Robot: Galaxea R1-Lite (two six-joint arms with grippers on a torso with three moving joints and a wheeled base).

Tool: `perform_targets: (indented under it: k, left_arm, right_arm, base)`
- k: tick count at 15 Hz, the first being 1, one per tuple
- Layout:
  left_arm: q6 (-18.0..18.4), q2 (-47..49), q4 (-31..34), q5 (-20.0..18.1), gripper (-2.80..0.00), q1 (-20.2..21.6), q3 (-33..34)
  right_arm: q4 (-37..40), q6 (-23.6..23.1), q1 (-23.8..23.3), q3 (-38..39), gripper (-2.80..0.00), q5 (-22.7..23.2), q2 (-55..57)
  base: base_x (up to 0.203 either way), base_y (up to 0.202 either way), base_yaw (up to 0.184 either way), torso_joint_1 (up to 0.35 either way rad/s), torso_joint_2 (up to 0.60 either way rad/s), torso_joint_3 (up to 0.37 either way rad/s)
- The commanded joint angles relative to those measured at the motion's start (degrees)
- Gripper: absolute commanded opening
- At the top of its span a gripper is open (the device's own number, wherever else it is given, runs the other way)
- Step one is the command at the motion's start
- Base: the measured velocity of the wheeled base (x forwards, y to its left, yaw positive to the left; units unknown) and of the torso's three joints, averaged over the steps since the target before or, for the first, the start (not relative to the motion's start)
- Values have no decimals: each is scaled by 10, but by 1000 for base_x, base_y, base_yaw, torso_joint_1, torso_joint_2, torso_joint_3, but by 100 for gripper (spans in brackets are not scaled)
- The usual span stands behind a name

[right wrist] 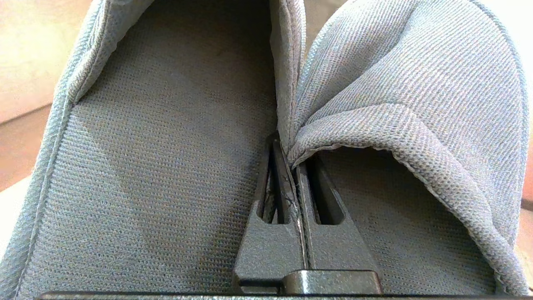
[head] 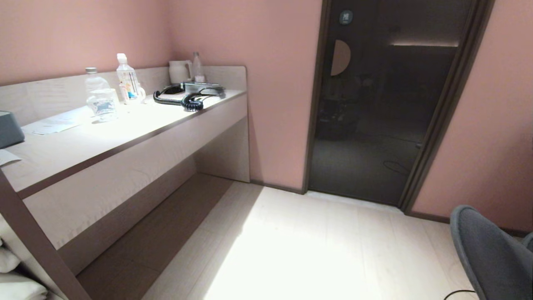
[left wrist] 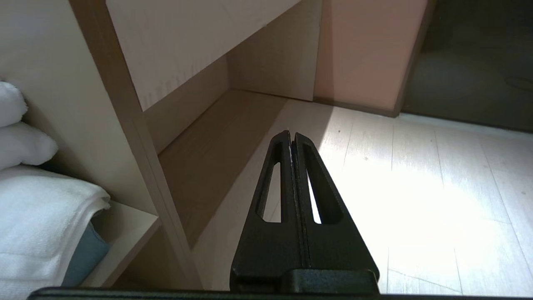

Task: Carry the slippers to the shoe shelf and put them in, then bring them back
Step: Place the slippers on the floor

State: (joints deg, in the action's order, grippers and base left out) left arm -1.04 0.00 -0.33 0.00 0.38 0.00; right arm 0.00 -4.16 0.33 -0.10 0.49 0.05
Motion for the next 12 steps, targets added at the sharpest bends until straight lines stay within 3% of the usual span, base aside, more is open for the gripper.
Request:
perform_targets:
  k: [1, 12]
  left_arm:
    - [-1, 1, 0, 0, -280, 0, 0]
    - [-1, 1, 0, 0, -280, 0, 0]
  right_arm:
    - [0, -1, 0, 0, -280, 0, 0]
    - [0, -1, 1, 0, -280, 1, 0]
  base:
    - [0, 0, 0, 1, 2, -154]
    - [0, 0, 0, 3, 1, -192]
